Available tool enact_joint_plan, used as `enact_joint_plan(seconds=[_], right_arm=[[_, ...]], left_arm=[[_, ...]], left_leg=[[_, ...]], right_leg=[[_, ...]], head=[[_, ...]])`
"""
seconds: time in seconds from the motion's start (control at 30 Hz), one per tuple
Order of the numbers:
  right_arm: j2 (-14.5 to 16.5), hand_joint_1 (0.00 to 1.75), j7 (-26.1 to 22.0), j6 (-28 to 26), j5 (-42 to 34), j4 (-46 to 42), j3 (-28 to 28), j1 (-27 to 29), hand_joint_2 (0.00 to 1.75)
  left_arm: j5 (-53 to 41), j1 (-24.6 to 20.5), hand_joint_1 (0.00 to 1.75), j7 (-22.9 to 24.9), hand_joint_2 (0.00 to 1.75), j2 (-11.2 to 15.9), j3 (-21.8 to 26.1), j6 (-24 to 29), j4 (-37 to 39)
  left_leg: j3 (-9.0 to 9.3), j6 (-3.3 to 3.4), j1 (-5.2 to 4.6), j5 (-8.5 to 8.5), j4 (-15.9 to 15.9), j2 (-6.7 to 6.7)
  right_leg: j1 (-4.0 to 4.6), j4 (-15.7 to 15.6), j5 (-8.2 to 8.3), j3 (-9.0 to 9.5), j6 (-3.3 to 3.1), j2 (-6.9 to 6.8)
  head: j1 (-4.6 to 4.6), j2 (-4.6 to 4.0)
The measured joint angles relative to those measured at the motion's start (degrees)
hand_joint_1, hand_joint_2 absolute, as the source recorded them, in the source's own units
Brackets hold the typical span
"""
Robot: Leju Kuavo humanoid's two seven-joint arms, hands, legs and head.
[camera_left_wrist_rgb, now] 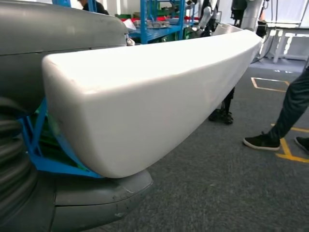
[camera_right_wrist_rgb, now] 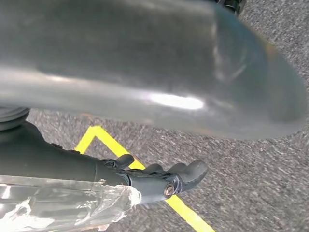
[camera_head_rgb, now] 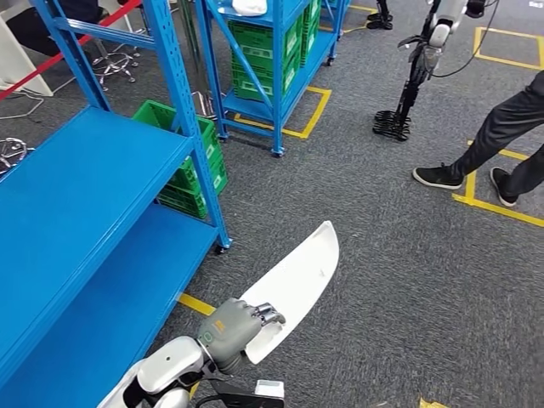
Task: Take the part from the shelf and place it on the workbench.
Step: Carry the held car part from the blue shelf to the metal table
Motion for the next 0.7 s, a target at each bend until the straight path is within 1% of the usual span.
enact_joint_plan(seconds=[0.03, 0.07, 0.1, 0.13, 0.17, 0.2, 0.23, 0.27, 0.3, 0.33, 0.37, 0.4, 0.43, 0.47, 0.53, 0.57, 0.6, 0.63, 0.67, 0.7], right_arm=[[0.0, 0.0, 0.0, 0.0, 0.0, 0.0, 0.0, 0.1, 0.0], [0.0, 0.0, 0.0, 0.0, 0.0, 0.0, 0.0, 0.3, 0.0], [0.0, 0.0, 0.0, -0.1, 0.0, 0.0, 0.0, 0.3, 0.0], [0.0, 0.0, 0.0, -0.1, 0.0, 0.0, 0.0, 0.3, 0.0], [0.0, 0.0, 0.0, -0.1, 0.0, 0.0, 0.0, 0.2, 0.0], [0.0, 0.0, 0.0, -0.1, 0.0, 0.0, 0.0, 0.1, 0.0], [0.0, 0.0, 0.0, -0.1, 0.0, 0.0, 0.0, 0.1, 0.0], [0.0, 0.0, 0.0, -0.1, 0.0, 0.0, 0.0, 0.2, 0.0], [0.0, 0.0, 0.0, -0.1, 0.0, 0.0, 0.0, 0.2, 0.0], [0.0, 0.0, 0.0, -0.1, 0.0, 0.0, 0.0, 0.3, 0.0], [0.0, 0.0, 0.0, -0.1, 0.0, 0.0, 0.0, 0.3, 0.0], [0.1, 0.0, 0.0, -0.1, 0.0, 0.0, 0.0, 0.2, 0.0], [0.1, 0.0, -0.1, -0.1, 0.0, 0.0, 0.0, 0.1, 0.0], [0.2, 0.0, -0.1, -0.1, 0.0, 0.0, 0.0, 0.0, 0.0], [0.2, 0.0, -0.1, -0.1, 0.0, 0.0, 0.0, 0.1, 0.0], [0.2, 0.0, -0.1, -0.1, 0.0, 0.0, 0.0, 0.1, 0.0], [0.2, 0.0, -0.1, -0.1, 0.0, 0.0, 0.0, 0.1, 0.0], [0.2, 0.0, -0.1, -0.2, 0.0, 0.0, 0.0, 0.1, 0.0], [0.3, 0.0, -0.1, -0.2, 0.0, 0.0, 0.0, 0.1, 0.0], [0.3, 0.0, -0.1, -0.2, 0.0, 0.0, 0.0, 0.0, 0.0]], left_arm=[[0.0, -0.1, 1.75, 0.0, 1.75, 0.0, 0.0, 0.0, 0.0], [-0.1, -0.1, 1.75, -0.1, 1.75, 0.0, -0.1, 0.0, 0.0], [-0.1, -0.1, 1.75, -0.1, 1.75, -0.1, -0.2, 0.0, 0.0], [-0.1, -0.1, 1.75, -0.2, 1.75, -0.1, -0.3, 0.0, 0.1], [-0.2, -0.1, 1.75, -0.2, 1.75, -0.1, -0.4, 0.0, 0.1], [-0.3, -0.1, 1.75, -0.3, 1.75, -0.1, -0.5, 0.0, 0.2], [-0.3, -0.1, 1.75, -0.3, 1.75, 0.0, -0.6, 0.0, 0.3], [-0.3, -0.1, 1.75, -0.3, 1.75, 0.0, -0.7, 0.0, 0.4], [-0.4, -0.1, 1.75, -0.3, 1.75, 0.0, -0.8, 0.0, 0.5], [-0.4, -0.1, 1.75, -0.4, 1.75, 0.0, -0.9, 0.0, 0.5], [-0.4, -0.1, 1.75, -0.4, 1.75, 0.0, -0.9, 0.0, 0.5], [-0.4, -0.2, 1.75, -0.4, 1.75, 0.0, -0.9, 0.0, 0.5], [-0.3, -0.2, 1.75, -0.4, 1.75, 0.0, -0.9, 0.0, 0.5], [-0.3, -0.2, 1.75, -0.4, 1.75, 0.0, -0.9, 0.0, 0.5], [-0.2, -0.3, 1.75, -0.5, 1.75, 0.0, -1.0, 0.0, 0.6], [-0.2, -0.3, 1.75, -0.6, 1.75, 0.0, -1.0, 0.0, 0.6], [-0.1, -0.4, 1.75, -0.6, 1.75, 0.0, -1.0, 0.0, 0.6], [0.0, -0.4, 1.75, -0.6, 1.75, 0.0, -1.0, 0.0, 0.6], [0.0, -0.4, 1.75, -0.6, 1.75, 0.0, -1.0, 0.0, 0.6], [0.1, -0.4, 1.75, -0.6, 1.75, 0.0, -1.0, 0.0, 0.7]], left_leg=[[-0.04, 0.34, 0.03, -0.1, -0.2, 0.57], [-0.04, 0.74, 0.04, -0.06, -0.3, 1.14], [0.01, 1.12, 0.04, -0.02, -0.4, 1.79], [0.04, 1.42, -0.02, -0.04, -0.4, 2.47], [0.06, 1.65, -0.16, -0.11, -0.4, 3.16], [0.07, 1.75, -0.27, -0.15, -0.4, 3.91], [0.1, 1.81, -0.36, -0.2, -0.4, 4.63], [0.16, 1.83, -0.41, -0.26, -0.4, 5.3], [0.28, 1.8, -0.44, -0.35, -0.4, 5.91], [0.49, 1.71, -0.45, -0.5, -0.4, 6.49], [0.75, 1.54, -0.51, -0.7, -0.3, 7.04], [0.95, 1.29, -0.68, -0.93, -0.2, 7.53], [1.1, 1.07, -0.86, -1.11, -0.1, 7.95], [1.17, 0.85, -1.03, -1.21, -0.1, 8.37], [1.2, 0.37, -1.08, -1.35, -0.1, 9.25], [1.19, 0.04, -0.97, -1.68, 0.1, 9.11], [0.83, -0.29, -0.86, -2.49, 1.0, 8.37], [-0.17, -0.57, -0.77, -3.93, 3.3, 7.23], [-1.8, -0.74, -0.68, -5.73, 6.7, 5.85], [-3.94, -0.83, -0.65, -7.51, 10.9, 4.93]], right_leg=[[-0.05, 0.1, 0.01, -0.32, 0.33, 0.06], [-0.02, 0.7, -0.39, -0.77, 0.61, -0.82], [0.05, 2.4, -1.37, -1.64, 0.85, -2.23], [0.12, 5.2, -2.91, -2.97, 1.01, -3.97], [0.19, 9.1, -4.82, -4.89, 1.16, -5.44], [0.18, 13.2, -6.53, -6.89, 1.28, -6.14], [0.17, 16.3, -7.54, -8.42, 1.35, -6.43], [0.17, 17.5, -7.5, -9.01, 1.39, -6.57], [0.17, 16.2, -6.34, -8.36, 1.38, -6.73], [0.17, 12.9, -4.37, -6.59, 1.33, -7.19], [0.21, 8.5, -2.43, -4.29, 1.27, -8.28], [0.31, 4.7, -1.0, -2.22, 1.05, -9.24], [0.42, 2.2, -0.19, -0.89, 0.76, -9.91], [0.55, 1.1, -0.04, -0.39, 0.43, -10.14], [0.66, 1.0, 0.05, -0.61, -0.35, -8.93], [0.61, 0.9, 0.14, -0.66, -0.69, -8.35], [0.51, 0.8, 0.25, -0.64, -1.0, -7.76], [0.36, 0.7, 0.37, -0.6, -1.27, -7.17], [0.28, 0.6, 0.42, -0.64, -1.41, -6.58], [0.25, 0.6, 0.44, -0.68, -1.51, -5.95]], head=[[-0.01, 0.0], [0.14, 0.0], [0.28, 0.0], [0.43, 0.0], [0.58, 0.0], [0.59, 0.0], [0.58, 0.0], [0.58, 0.0], [0.58, 0.0], [0.6, 0.0], [0.61, 0.0], [0.64, 0.0], [0.62, 0.0], [0.6, 0.0], [0.58, 0.0], [0.58, 0.0], [0.52, 0.0], [0.43, 0.0], [0.33, 0.0], [0.27, 0.0]])
